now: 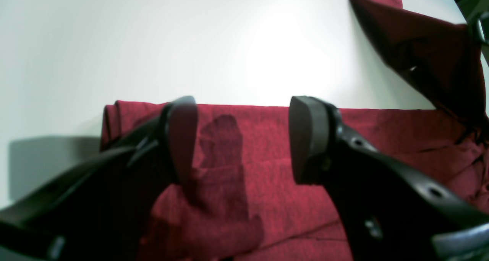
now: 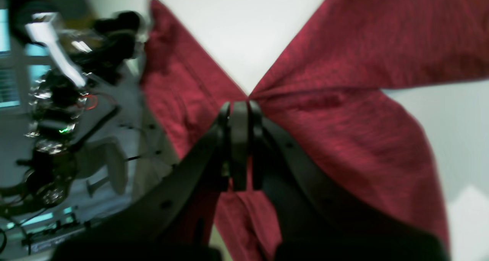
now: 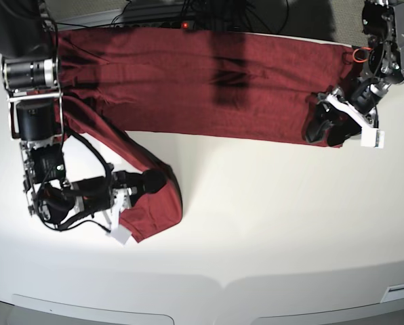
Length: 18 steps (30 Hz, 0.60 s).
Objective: Fold the T-shirt properly
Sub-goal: 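Grasp the red sleeve with the right gripper and fold it onto the shirt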
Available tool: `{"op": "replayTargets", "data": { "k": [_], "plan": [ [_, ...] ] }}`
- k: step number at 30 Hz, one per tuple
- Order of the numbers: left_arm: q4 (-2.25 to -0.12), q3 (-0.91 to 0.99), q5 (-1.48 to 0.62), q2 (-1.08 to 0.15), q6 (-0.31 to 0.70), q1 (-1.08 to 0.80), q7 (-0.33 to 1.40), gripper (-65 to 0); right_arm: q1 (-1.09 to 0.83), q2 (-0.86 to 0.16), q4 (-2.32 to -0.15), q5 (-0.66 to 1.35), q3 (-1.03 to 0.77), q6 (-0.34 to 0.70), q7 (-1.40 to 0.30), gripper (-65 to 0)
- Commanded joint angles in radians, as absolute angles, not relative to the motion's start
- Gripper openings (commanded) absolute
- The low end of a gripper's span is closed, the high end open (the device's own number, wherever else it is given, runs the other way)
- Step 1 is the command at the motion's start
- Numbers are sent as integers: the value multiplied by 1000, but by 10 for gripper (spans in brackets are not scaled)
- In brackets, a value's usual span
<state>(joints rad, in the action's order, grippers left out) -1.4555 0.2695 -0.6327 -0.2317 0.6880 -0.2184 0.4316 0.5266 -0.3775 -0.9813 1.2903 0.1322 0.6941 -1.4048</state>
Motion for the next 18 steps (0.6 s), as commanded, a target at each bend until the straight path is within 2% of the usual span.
{"op": "replayTargets", "data": {
  "k": [1, 8, 18],
  "plan": [
    [-1473, 276, -654, -241, 698, -210, 410, -281, 542, -384, -1021, 1344, 127, 698, -1396, -650],
    [-1473, 276, -654, -242, 698, -210, 410, -281, 394, -382, -1169, 1478, 127, 698, -1396, -650],
    [-1473, 276, -654, -242, 698, -210, 411, -281, 165, -382, -1393, 1484, 150, 698, -1396, -650]
  ]
}}
